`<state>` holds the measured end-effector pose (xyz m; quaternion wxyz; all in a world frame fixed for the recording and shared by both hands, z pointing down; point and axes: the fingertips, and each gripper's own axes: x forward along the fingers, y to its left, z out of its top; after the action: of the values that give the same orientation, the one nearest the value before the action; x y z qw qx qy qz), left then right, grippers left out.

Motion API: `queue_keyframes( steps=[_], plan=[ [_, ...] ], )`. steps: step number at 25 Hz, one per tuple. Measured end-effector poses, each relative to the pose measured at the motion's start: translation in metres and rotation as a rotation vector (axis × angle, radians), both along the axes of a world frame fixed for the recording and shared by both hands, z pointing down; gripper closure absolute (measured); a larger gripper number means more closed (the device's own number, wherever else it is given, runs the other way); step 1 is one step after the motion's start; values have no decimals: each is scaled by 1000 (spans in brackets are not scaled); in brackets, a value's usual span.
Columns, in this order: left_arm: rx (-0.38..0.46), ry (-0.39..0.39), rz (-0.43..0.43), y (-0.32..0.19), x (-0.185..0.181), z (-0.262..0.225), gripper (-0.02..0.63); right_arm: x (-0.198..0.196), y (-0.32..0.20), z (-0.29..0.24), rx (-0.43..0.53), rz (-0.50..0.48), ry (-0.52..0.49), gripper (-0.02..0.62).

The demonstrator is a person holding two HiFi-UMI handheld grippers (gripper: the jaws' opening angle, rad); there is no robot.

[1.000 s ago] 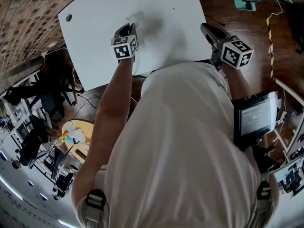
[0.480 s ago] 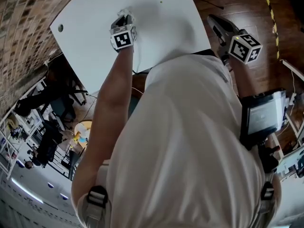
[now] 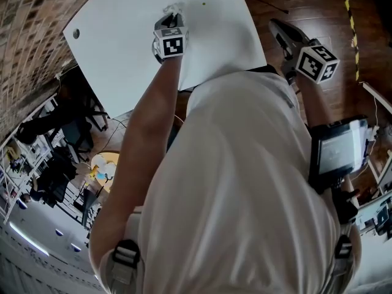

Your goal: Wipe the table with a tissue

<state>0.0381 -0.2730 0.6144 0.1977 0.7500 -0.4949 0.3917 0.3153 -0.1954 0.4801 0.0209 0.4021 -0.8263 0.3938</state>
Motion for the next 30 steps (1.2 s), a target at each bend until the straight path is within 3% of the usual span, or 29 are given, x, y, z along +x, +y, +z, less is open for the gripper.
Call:
queue_keyframes(
  steps=[4, 6, 9, 13, 16, 20, 23, 30],
  plan=[
    [-39, 56, 123, 20, 50, -1, 565, 12, -9, 4, -4, -26, -6, 588],
    [-47, 71, 138, 29, 72, 0, 565, 18, -18, 6, -2, -39, -16, 588],
    [-21, 72, 101, 39, 78, -2, 563, 20, -24, 6, 2, -62, -27, 588],
    [9, 64, 1, 24, 55, -8, 561, 22, -30, 6, 4, -81, -27, 588],
    [16, 70, 0, 8, 51, -8, 561, 26, -28, 8, -12, -88, -1, 588],
    [32, 1, 71, -23, 36, -4, 561, 12, -35, 14, -9, -94, -3, 588],
    [21, -70, 108, -27, 46, 5, 561, 28, -33, 14, -6, -89, -6, 588],
    [48, -120, 70, -25, 75, -1, 570, 78, -26, 19, -15, -72, 12, 588]
  ],
)
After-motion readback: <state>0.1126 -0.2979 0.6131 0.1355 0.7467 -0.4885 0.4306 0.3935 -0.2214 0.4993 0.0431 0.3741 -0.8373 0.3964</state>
